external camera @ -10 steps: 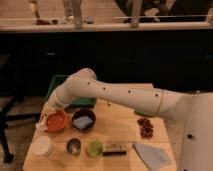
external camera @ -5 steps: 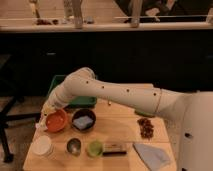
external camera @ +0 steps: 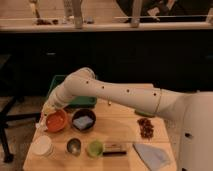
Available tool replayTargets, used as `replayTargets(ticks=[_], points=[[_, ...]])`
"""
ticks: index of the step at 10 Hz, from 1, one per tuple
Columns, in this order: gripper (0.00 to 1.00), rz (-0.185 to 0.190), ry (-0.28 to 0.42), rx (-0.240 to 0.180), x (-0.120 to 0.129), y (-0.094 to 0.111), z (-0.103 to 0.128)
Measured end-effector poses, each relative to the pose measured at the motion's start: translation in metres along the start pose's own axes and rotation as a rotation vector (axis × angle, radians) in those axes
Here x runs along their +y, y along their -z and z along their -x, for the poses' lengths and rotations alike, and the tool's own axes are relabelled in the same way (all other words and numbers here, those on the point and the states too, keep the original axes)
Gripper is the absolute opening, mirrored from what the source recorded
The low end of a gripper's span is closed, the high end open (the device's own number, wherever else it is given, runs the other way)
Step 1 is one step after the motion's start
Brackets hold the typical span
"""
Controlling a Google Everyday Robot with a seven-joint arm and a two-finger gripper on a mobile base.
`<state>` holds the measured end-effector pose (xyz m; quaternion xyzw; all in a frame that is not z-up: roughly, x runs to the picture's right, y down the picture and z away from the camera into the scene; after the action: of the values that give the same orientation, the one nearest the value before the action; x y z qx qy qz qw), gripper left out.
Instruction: Wipe red bowl with brush
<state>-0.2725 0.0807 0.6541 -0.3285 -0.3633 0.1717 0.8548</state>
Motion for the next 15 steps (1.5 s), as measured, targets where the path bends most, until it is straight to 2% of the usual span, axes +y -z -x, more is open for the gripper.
replayTargets(ticks=[4, 6, 10, 15], points=[[0.00, -0.006, 0.003, 0.002, -0.001, 0.000, -0.001], [0.00, -0.040, 0.021, 0.006, -0.014, 0.002, 0.003], [0.00, -0.077, 0.028, 0.004, -0.039, 0.001, 0.005], [0.00, -0.067, -0.030, 0.027, -0.043, -0.011, -0.026]])
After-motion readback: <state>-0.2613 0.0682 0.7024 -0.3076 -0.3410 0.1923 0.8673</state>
